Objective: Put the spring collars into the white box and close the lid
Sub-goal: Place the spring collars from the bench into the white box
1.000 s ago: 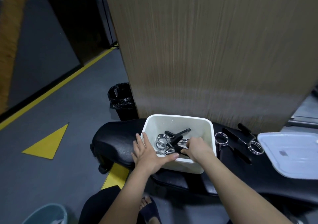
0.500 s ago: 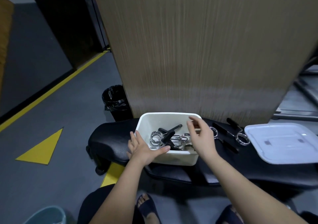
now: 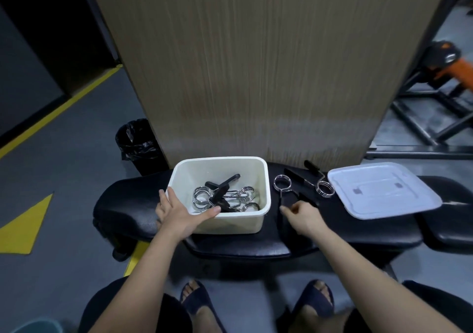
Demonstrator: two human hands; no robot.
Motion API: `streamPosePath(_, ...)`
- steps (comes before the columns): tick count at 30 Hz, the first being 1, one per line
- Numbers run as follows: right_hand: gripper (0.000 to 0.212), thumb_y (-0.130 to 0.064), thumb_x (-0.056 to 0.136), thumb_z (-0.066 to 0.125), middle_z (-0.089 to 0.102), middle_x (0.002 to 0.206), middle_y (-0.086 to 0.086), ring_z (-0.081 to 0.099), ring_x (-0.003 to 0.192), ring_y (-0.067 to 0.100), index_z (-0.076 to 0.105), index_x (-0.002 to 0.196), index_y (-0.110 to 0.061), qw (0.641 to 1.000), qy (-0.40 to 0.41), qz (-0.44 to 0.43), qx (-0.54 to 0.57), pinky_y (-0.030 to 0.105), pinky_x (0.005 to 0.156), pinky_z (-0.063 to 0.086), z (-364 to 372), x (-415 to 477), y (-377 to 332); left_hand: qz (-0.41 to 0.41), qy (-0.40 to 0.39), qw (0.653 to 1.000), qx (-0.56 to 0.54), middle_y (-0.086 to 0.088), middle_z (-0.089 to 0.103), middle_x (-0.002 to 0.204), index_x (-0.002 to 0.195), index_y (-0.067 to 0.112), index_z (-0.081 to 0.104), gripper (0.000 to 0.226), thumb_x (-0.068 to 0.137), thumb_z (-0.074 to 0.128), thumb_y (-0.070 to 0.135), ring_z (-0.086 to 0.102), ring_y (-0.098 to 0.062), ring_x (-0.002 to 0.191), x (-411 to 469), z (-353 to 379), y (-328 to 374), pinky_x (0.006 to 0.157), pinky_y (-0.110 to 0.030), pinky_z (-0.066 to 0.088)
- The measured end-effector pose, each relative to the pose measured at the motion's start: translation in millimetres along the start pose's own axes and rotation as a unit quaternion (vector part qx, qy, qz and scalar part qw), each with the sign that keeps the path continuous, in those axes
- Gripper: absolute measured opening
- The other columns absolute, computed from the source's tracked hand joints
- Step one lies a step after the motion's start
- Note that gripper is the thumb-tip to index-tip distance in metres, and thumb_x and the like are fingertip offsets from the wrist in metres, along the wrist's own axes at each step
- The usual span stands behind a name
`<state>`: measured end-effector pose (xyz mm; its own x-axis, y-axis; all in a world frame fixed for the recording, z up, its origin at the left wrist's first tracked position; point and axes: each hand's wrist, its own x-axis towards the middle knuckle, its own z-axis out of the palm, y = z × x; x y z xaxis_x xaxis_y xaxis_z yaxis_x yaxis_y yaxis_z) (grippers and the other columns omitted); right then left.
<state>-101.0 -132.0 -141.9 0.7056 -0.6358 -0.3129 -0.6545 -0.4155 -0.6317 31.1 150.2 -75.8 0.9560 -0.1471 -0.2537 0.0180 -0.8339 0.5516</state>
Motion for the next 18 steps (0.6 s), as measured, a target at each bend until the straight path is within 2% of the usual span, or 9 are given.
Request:
streamPosePath(3, 0.06, -0.058, 0.085, 0.063, 0.066, 0.114, 0.017, 0.064, 0.106, 0.037, 0.057, 0.111, -0.004, 0.999, -0.005, 0.024, -0.025, 0.037, 0.087, 0.051, 27.8, 4.5, -6.9, 0.003, -0.004, 1.0, 0.001, -0.003, -0.021, 0.163, 0.155, 0.018, -0.014, 0.158, 0.042, 0.072, 0.087, -0.013, -0.029, 0.149, -0.5, -0.5, -0.2, 0.121, -0.047, 0.006)
streamPosePath(5, 0.062, -0.055, 0.085, 0.064, 0.063, 0.119, 0.022, 0.065, 0.106, 0.04, 0.05, 0.114, -0.002, 0.999, 0.0, 0.042, -0.019, 0.041, 0.089, 0.053, 38.2, 11.0, -9.7, 0.003, -0.004, 1.0, 0.003, -0.003, -0.021, 0.163, 0.155, 0.017, -0.015, 0.158, 0.042, 0.072, 0.086, -0.013, -0.029, 0.149, -0.8, -0.5, 0.1, 0.121, -0.045, 0.005)
streamPosePath(8, 0.047, -0.048, 0.088, 0.062, 0.067, 0.112, 0.023, 0.07, 0.092, 0.042, 0.044, 0.102, -0.007, 0.998, 0.007, 0.052, -0.024, 0.044, 0.082, 0.058, 42.9, 17.9, -11.3, 0.002, -0.002, 1.0, 0.004, -0.002, -0.022, 0.163, 0.155, 0.017, -0.015, 0.159, 0.04, 0.07, 0.088, -0.012, -0.028, 0.149, 0.9, 0.3, -0.6, 0.121, -0.044, 0.005)
streamPosePath(10, 0.034, -0.041, 0.09, 0.058, 0.07, 0.104, 0.02, 0.071, 0.085, 0.039, 0.048, 0.094, -0.009, 0.998, 0.013, 0.044, -0.038, 0.039, 0.076, 0.058, 41.3, 21.2, -10.5, 0.001, 0.0, 1.0, 0.002, -0.002, -0.022, 0.163, 0.155, 0.017, -0.015, 0.159, 0.04, 0.07, 0.088, -0.013, -0.028, 0.149, 2.3, 0.7, -1.2, 0.121, -0.043, 0.004)
streamPosePath(12, 0.025, -0.037, 0.09, 0.055, 0.071, 0.096, 0.017, 0.071, 0.081, 0.037, 0.05, 0.086, -0.013, 0.998, 0.018, 0.039, -0.041, 0.036, 0.077, 0.056, 37.5, 20.5, -11.5, 0.001, 0.002, 1.0, -0.001, -0.002, -0.022, 0.163, 0.155, 0.017, -0.015, 0.159, 0.041, 0.071, 0.087, -0.013, -0.029, 0.149, 3.8, 1.1, -1.5, 0.121, -0.043, 0.003)
streamPosePath(16, 0.027, -0.036, 0.093, 0.055, 0.069, 0.093, 0.016, 0.066, 0.091, 0.04, 0.049, 0.079, -0.014, 0.998, 0.059, 0.03, 0.012, 0.037, 0.077, 0.048, 31.5, 13.5, -9.4, 0.004, 0.002, 1.0, 0.003, -0.002, -0.022, 0.163, 0.155, 0.017, -0.015, 0.158, 0.042, 0.071, 0.086, -0.012, -0.029, 0.149, 3.4, 1.3, -1.1, 0.121, -0.044, 0.004)
streamPosePath(18, 0.032, -0.04, 0.093, 0.053, 0.069, 0.081, 0.012, 0.066, 0.081, 0.037, 0.045, 0.074, -0.015, 0.996, 0.08, 0.006, 0.048, 0.04, 0.073, 0.052, 26.9, 8.4, -10.6, 0.006, 0.002, 1.0, 0.0, -0.002, -0.022, 0.163, 0.155, 0.018, -0.016, 0.158, 0.042, 0.071, 0.087, -0.012, -0.029, 0.149, 2.6, 1.0, -1.8, 0.121, -0.044, 0.005)
